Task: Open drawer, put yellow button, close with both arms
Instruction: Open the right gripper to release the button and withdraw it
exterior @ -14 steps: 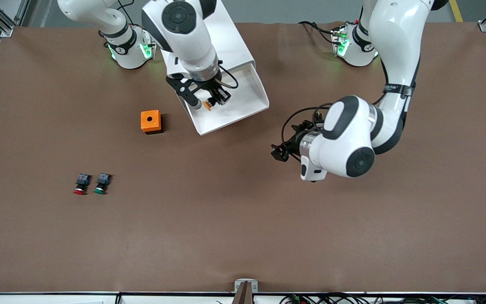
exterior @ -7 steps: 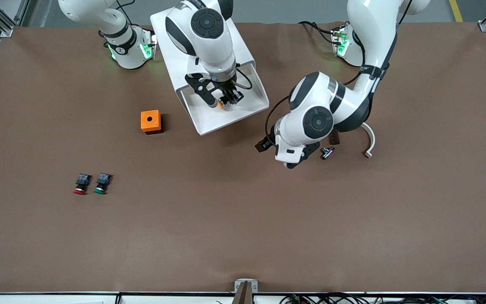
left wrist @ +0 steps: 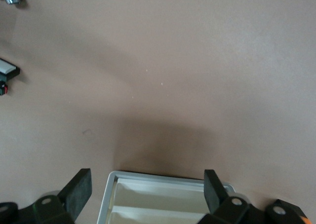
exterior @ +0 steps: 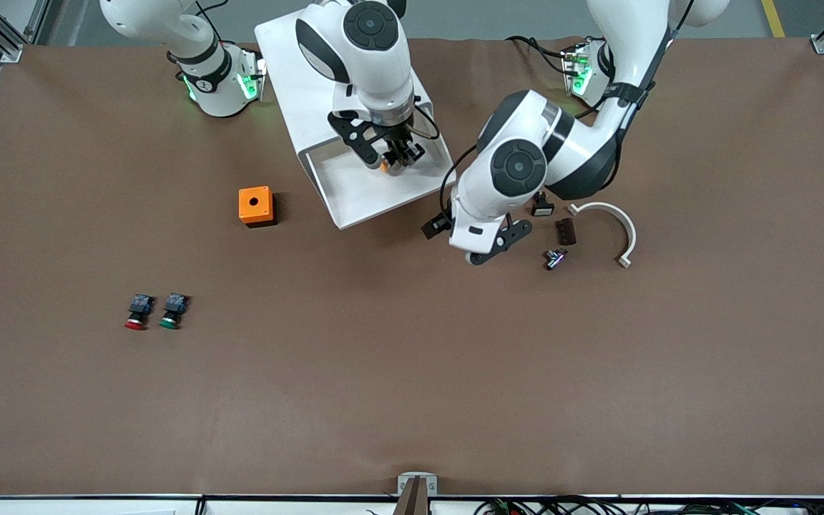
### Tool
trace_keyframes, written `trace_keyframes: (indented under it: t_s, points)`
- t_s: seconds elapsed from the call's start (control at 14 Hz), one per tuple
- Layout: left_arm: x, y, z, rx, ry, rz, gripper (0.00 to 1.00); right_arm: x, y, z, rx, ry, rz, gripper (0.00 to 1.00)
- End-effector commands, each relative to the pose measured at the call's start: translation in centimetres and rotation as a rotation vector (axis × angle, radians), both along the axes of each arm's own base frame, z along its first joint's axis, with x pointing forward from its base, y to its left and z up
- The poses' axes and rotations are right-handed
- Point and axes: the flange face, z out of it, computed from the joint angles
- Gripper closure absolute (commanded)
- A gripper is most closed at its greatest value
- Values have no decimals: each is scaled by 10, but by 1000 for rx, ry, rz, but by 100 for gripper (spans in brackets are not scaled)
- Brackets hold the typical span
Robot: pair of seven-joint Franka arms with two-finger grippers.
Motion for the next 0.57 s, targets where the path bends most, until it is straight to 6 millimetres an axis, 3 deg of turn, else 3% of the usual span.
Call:
trace_keyframes:
  t_s: [0.0,0.21,0.5]
  points:
    - [-17,-8,7,45,-46,-23,0,13,1,20,18,-30,10,0]
    - [-29,-22,4,89,-78,-60,0,43,-23,59,8,-2,164,0]
    - [-39,-34,8,79,-85,-81,0,92,-91,118,0,61,469,0]
